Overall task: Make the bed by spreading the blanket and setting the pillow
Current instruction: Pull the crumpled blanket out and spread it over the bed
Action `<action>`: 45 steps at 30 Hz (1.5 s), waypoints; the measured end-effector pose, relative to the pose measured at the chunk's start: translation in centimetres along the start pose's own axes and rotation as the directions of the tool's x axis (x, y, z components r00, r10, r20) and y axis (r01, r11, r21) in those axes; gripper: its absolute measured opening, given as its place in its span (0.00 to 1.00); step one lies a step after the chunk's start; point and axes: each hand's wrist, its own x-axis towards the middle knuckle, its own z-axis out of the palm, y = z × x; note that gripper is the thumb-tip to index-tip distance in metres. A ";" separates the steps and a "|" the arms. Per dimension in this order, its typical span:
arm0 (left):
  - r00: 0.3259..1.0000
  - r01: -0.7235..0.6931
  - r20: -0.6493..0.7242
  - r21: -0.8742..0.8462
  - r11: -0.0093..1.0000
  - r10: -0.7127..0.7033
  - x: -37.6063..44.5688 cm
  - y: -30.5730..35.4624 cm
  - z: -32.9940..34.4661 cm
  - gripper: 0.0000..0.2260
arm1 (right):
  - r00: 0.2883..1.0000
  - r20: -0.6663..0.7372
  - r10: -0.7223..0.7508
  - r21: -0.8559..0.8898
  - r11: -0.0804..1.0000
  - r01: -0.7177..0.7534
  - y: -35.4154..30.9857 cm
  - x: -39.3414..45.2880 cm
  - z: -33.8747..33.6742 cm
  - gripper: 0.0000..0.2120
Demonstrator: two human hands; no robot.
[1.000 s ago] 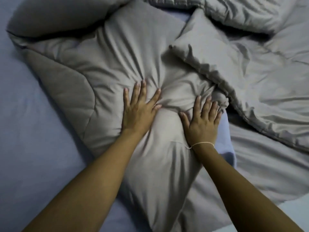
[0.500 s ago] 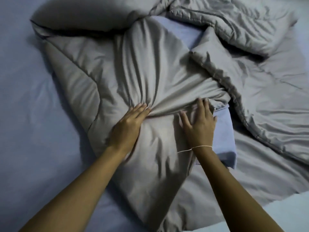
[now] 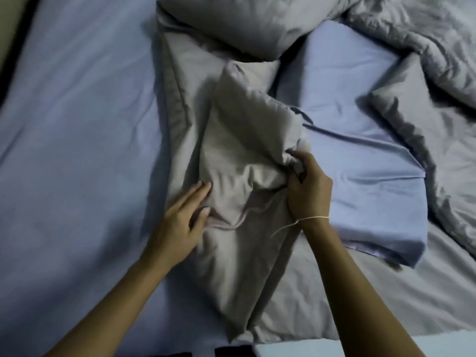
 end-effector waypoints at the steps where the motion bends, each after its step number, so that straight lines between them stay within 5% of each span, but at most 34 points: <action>1: 0.998 0.042 -0.049 -0.078 0.996 -0.046 0.2 0.8 -0.5 0.20 | 1.000 0.024 -0.014 0.071 0.997 0.012 -1.6 -0.7 0.0 0.14; 3: 0.976 0.142 -0.112 -0.336 0.931 -0.189 1.3 3.3 -1.7 0.23 | 0.996 0.079 -0.044 0.218 0.976 0.026 -4.8 -2.0 0.0 0.14; 5: 0.933 0.246 -0.043 -0.645 0.724 -0.356 2.8 5.5 -3.6 0.26 | 0.986 0.138 -0.094 0.391 0.920 0.033 -7.7 -3.3 0.3 0.19; 9: 0.933 0.280 0.076 -0.767 0.577 -0.351 4.7 6.0 -7.4 0.31 | 0.918 0.365 -0.155 0.651 0.748 -0.133 -11.8 -5.3 1.8 0.29; 14: 0.875 0.412 -0.006 -0.517 0.751 -0.484 3.7 1.2 -11.0 0.20 | 0.738 0.650 -0.181 0.656 0.624 -0.425 -13.8 -7.3 5.7 0.35; 20: 0.823 0.457 -0.308 -0.141 0.878 -0.478 -2.1 -7.3 -17.8 0.22 | 0.780 0.621 -0.076 0.592 0.698 -0.403 -15.4 -9.9 9.2 0.26; 28: 0.628 0.687 -0.599 0.127 0.715 -0.497 -17.5 -15.3 -24.3 0.26 | 0.736 0.676 -0.042 0.482 0.780 -0.398 -17.5 -12.5 13.3 0.26; 33: 0.430 0.803 -0.570 -0.114 0.586 -0.700 -24.2 -14.8 -20.0 0.33 | 0.679 0.733 -0.043 0.376 0.857 -0.352 -19.8 -14.7 16.4 0.25; 35: 0.471 0.785 -0.632 -0.017 0.619 -0.615 -24.2 -13.2 -18.8 0.32 | 0.681 0.731 -0.033 0.343 0.881 -0.325 -21.1 -15.3 18.1 0.26; 40: 0.831 0.545 -0.404 0.454 0.705 -0.382 -20.6 -11.9 -15.4 0.24 | 0.767 0.640 0.039 0.317 0.897 -0.309 -23.9 -15.2 24.0 0.39; 42: 0.872 0.482 -0.260 0.599 0.639 -0.414 -20.1 -13.3 -14.4 0.22 | 0.810 0.544 0.218 0.301 0.851 -0.431 -24.6 -13.9 26.9 0.49; 45: 0.832 0.490 -0.182 0.684 0.540 -0.524 -20.9 -16.6 -14.4 0.19 | 0.798 0.422 0.430 0.301 0.764 -0.570 -24.9 -11.3 30.7 0.54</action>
